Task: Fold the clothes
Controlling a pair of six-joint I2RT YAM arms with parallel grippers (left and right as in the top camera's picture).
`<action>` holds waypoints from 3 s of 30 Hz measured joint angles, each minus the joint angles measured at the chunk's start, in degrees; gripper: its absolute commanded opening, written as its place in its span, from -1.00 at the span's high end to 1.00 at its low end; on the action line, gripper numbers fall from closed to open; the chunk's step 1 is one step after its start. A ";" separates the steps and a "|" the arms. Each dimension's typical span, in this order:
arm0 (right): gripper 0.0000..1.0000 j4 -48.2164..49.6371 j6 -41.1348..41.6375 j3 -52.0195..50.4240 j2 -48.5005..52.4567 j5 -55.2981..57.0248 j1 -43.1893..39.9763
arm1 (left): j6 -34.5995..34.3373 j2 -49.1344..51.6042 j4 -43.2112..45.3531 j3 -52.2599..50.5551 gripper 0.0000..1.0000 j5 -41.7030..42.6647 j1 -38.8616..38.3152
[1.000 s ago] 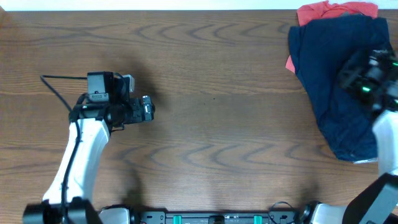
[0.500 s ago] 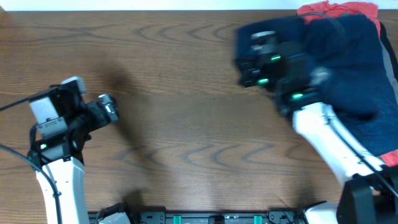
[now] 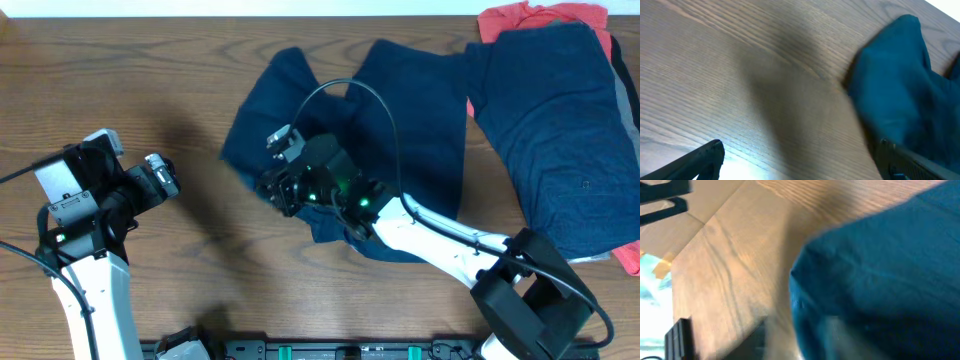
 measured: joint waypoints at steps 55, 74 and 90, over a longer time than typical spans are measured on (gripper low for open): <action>-0.98 -39.89 -21.29 14.12 -1.22 4.17 -17.94 | 2.25 12.39 18.12 0.15 -0.96 6.36 -9.11; -0.99 -40.24 -22.32 15.08 -0.42 16.37 -23.41 | 4.92 44.44 28.59 17.18 -0.96 1.29 -24.04; -0.99 -42.14 -13.60 15.08 10.73 19.71 -26.18 | 8.28 44.44 18.01 17.42 -0.96 -9.79 -24.41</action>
